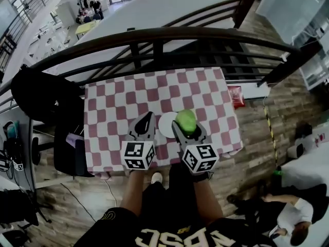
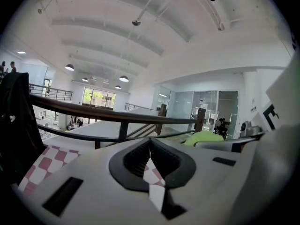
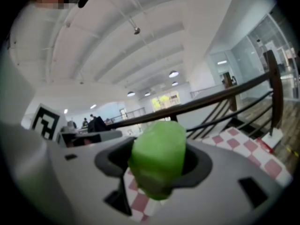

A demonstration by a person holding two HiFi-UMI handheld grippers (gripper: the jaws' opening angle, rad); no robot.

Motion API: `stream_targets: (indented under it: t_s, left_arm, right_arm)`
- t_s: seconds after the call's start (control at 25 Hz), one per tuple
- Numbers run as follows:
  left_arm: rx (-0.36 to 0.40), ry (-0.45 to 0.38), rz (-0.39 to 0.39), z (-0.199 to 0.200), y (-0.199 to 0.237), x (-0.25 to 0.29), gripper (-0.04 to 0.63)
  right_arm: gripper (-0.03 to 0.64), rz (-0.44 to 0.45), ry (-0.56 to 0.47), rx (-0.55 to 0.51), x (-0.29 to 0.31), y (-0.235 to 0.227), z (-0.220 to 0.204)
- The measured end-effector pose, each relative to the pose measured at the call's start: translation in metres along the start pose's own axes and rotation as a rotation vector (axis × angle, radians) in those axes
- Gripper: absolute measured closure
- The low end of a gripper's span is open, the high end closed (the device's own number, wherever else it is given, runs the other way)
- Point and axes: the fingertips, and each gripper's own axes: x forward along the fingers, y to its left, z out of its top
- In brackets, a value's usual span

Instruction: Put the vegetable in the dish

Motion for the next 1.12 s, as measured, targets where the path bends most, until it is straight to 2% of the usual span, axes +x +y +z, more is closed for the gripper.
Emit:
stream_targets:
  t_s: [0.28, 0.52, 0.76, 1.12]
  left_arm:
    - [-0.081, 0.144, 0.100, -0.063, 0.036, 0.027, 0.572]
    - [-0.143, 0.237, 0.140, -0.110, 0.044, 0.033, 0.572]
    - [-0.182, 0.286, 0.177, -0.138, 0.051, 0.033, 0.572]
    - [-0.222, 0.313, 0.237, -0.157, 0.062, 0.020, 0.572]
  right_arm:
    - [0.364, 0.013, 0.221, 0.110, 0.048, -0.041, -0.085]
    - [0.364, 0.068, 0.358, 0.174, 0.077, -0.046, -0.143]
    - [0.364, 0.148, 0.453, 0.239, 0.098, -0.035, -0.183]
    - [0.364, 0.232, 0.522, 0.351, 0.117, -0.017, -0.216]
